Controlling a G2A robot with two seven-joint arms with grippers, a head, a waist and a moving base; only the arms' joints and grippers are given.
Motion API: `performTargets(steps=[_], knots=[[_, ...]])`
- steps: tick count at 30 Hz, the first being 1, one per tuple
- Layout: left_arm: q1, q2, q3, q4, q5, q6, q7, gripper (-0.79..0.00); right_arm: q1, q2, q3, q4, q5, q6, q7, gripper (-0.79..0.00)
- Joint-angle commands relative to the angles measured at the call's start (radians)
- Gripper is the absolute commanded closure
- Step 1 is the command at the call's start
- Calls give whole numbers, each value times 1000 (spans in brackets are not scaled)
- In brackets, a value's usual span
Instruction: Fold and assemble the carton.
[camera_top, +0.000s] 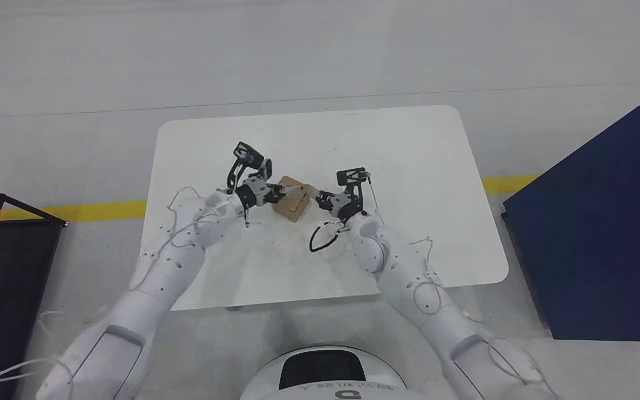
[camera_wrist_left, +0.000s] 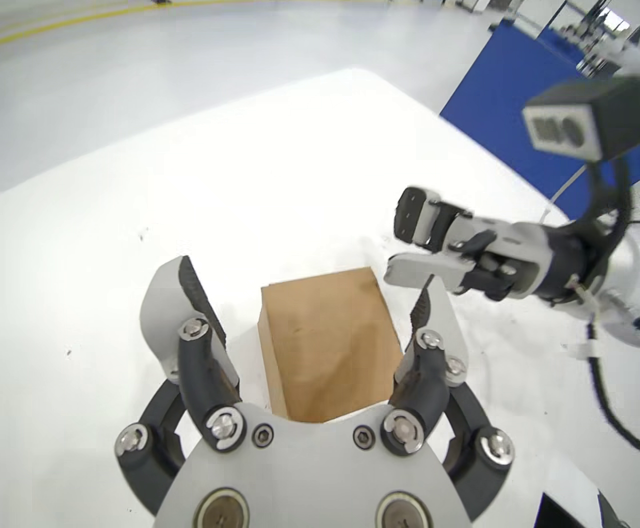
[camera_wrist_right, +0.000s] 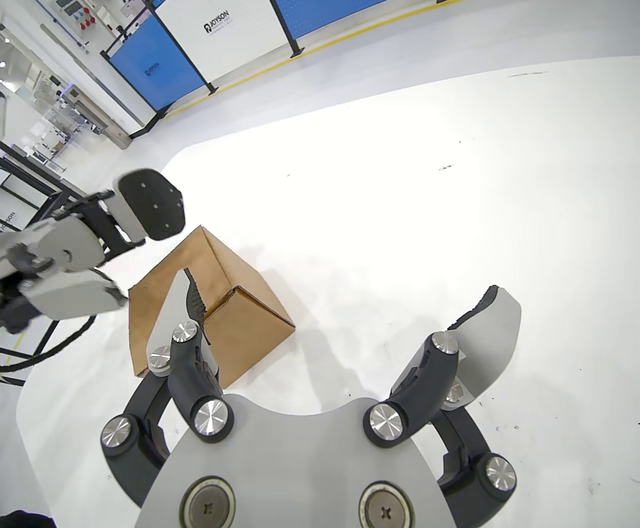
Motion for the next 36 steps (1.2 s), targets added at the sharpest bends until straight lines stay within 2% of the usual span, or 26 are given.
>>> performTargets(steps=[1,5,9,16,28,29,31,32,34,36], knots=[[22,11,-33,-22,6,4,9,-785,-4,1,0,-5,-7,-8,-1,-785],[63,29,-82,-41,7,7,-14,-785,-10,5,-1,-16,-19,-46,27,-785],[86,34,-104,-30,-25,-7,-17,-785,-14,9,-4,-27,-34,-80,51,-785],[140,43,-160,-10,-98,-82,110,-785,-23,35,19,-31,-85,-239,96,-785],[140,44,-160,-12,-88,-70,108,-785,-25,40,28,-34,-94,-245,96,-785],[142,45,-159,-31,-46,-23,106,-785,-30,40,28,-47,-85,-259,88,-785],[165,48,-176,-73,-48,-11,132,-785,-60,51,47,-107,-85,-342,6,-785],[173,56,-202,-93,-27,2,137,-785,-88,60,63,-146,-86,-402,-51,-785],[200,77,-265,-153,57,46,143,-785,-136,81,97,-213,-113,-516,-92,-785],[243,98,-333,-234,129,73,134,-785,-173,95,123,-272,-134,-523,-84,-634]])
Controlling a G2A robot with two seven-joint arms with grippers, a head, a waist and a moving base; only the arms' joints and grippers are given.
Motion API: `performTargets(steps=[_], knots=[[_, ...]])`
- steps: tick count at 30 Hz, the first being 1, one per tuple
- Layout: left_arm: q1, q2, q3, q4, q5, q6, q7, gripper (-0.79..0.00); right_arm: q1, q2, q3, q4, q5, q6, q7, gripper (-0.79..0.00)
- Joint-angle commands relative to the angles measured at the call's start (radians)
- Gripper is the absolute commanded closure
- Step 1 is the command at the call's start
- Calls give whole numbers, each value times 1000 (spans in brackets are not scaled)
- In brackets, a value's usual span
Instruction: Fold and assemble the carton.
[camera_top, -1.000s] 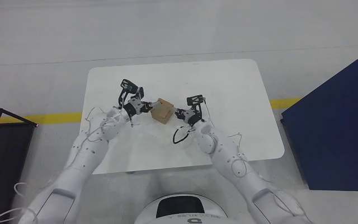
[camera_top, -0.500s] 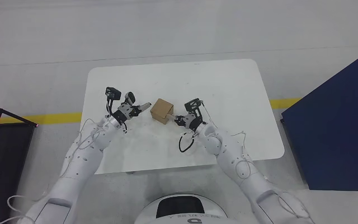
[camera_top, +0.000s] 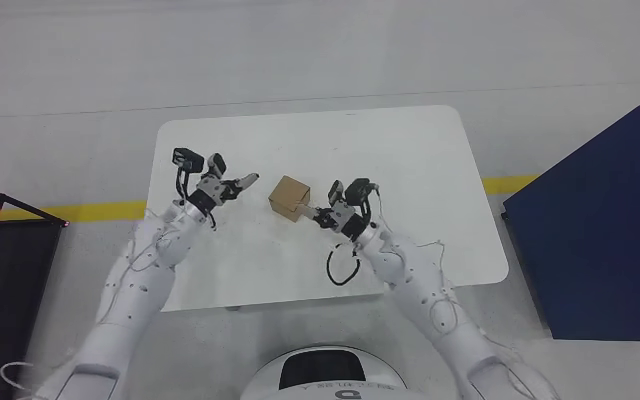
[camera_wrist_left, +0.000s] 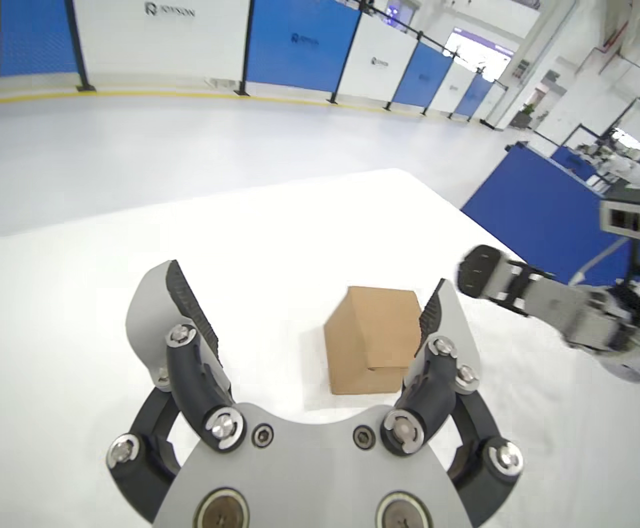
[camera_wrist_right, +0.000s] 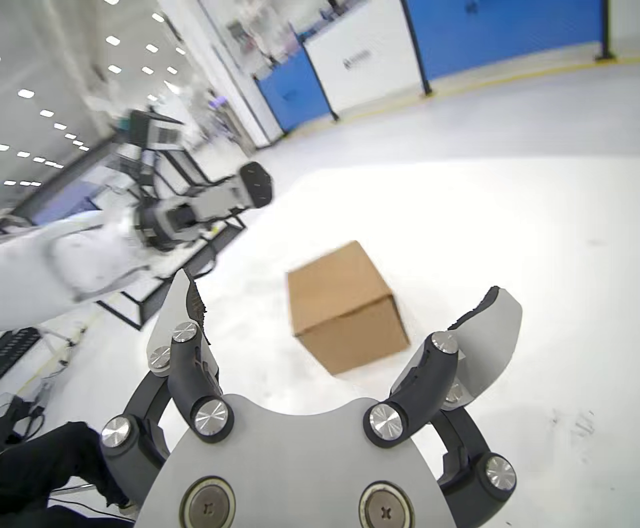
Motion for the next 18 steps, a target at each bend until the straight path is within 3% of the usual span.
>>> performTargets(steps=[1,2,4,5,6,15,16,18], knots=[[47,21,-76,-88,91,23,-20,-785,-27,8,16,-56,-8,18,33,-536],[68,29,-111,-124,119,41,-32,-785,-34,9,18,-78,-2,32,51,-388],[109,41,-165,-187,176,92,-62,-785,-39,8,13,-102,35,48,101,-360],[115,42,-172,-195,183,100,-65,-785,-36,7,11,-103,71,52,139,-526],[115,42,-172,-195,183,100,-65,-785,-36,7,11,-103,71,52,139,-785],[115,42,-172,-195,183,100,-65,-785,-36,7,11,-103,71,52,139,-785],[115,42,-172,-195,183,100,-65,-785,-34,7,11,-97,63,73,151,-785],[115,42,-172,-195,183,100,-65,-785,-12,-3,-19,-111,47,225,247,-785]])
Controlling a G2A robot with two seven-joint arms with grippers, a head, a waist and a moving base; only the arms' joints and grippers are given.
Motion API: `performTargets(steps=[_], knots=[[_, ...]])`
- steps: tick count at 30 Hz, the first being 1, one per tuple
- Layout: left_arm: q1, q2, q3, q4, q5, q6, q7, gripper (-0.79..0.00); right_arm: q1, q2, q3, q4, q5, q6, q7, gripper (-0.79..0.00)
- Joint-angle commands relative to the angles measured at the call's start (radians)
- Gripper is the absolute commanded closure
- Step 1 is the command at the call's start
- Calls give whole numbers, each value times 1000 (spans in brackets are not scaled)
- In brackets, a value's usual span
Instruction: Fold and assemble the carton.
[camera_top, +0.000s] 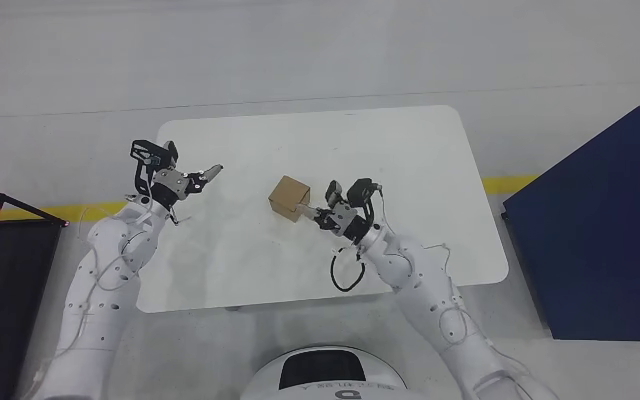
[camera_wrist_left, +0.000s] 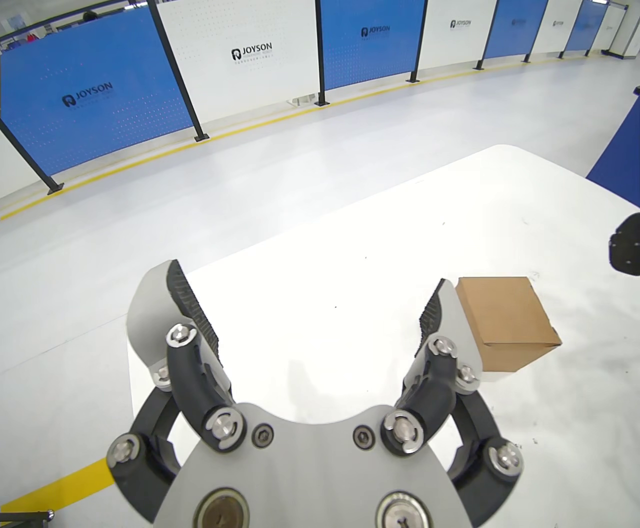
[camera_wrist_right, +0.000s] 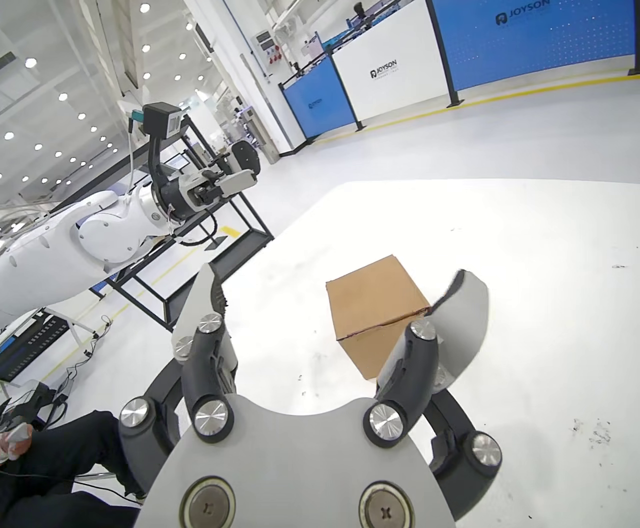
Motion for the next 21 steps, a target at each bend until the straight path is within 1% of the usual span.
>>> performTargets(steps=[1,2,3,6,9,11,13,15,18,21], knots=[[0,0,0,0,0,0,0,-785,15,-10,-31,-30,21,154,106,-508],[0,0,0,0,0,0,0,-785,16,-12,-34,-41,59,150,138,-188],[0,0,0,0,0,0,0,-785,22,-10,-28,-49,91,134,177,0],[0,0,0,0,0,0,0,-785,34,-4,1,-78,173,134,283,0],[0,0,0,0,0,0,0,-785,52,-1,18,-102,208,173,343,0],[0,0,0,0,0,0,0,-785,75,0,14,-94,227,163,387,0],[0,0,0,0,0,0,0,-785,97,-2,5,-83,231,166,403,0],[0,0,0,0,0,0,0,-785,123,-7,-13,-59,234,184,411,0],[0,0,0,0,0,0,0,-785,182,-24,-61,8,241,250,432,0],[0,0,0,0,0,0,0,-785,240,-41,-97,98,294,245,438,0]])
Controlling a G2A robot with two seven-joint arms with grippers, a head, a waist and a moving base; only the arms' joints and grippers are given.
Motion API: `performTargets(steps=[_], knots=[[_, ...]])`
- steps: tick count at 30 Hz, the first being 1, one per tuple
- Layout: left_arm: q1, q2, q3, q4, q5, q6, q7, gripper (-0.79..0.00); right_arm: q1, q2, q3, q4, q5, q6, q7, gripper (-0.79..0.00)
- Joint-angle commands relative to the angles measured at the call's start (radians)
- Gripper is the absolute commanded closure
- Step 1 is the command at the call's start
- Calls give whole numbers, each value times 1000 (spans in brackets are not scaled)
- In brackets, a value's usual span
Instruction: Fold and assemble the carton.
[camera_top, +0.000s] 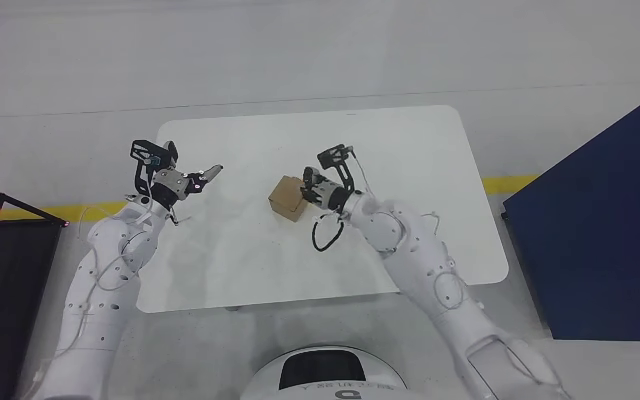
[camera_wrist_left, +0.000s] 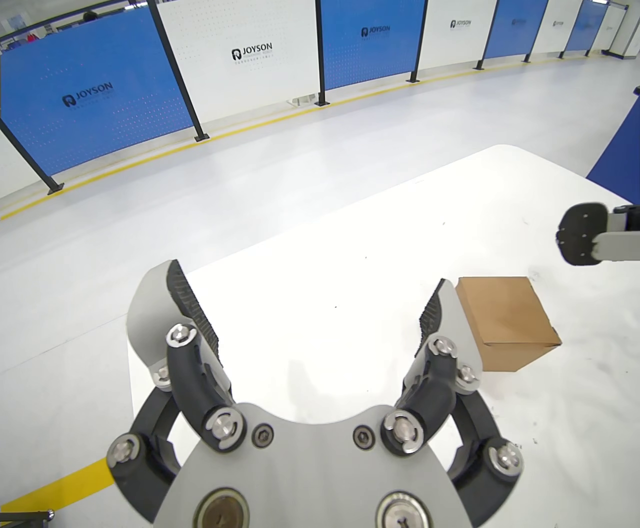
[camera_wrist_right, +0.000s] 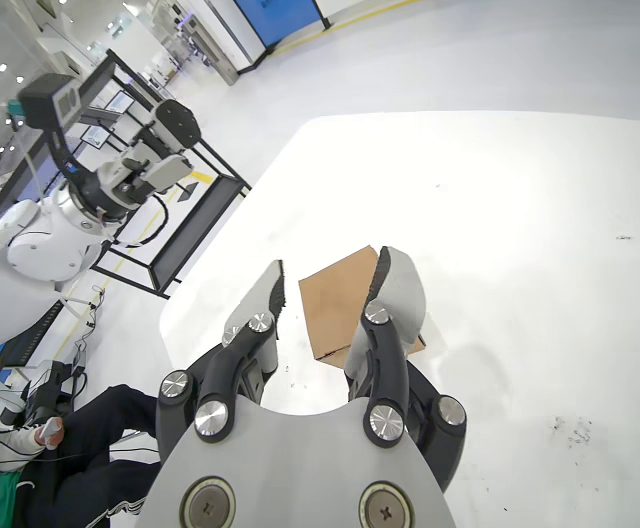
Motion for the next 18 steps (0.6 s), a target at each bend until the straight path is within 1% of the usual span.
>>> performTargets(steps=[1,9,18], knots=[[0,0,0,0,0,0,0,-785,37,-10,-21,63,26,-6,4,0],[0,0,0,0,0,0,0,-785,135,-45,-78,241,84,-12,-17,0],[0,0,0,0,0,0,0,-785,183,-63,-95,352,116,-7,-13,0]])
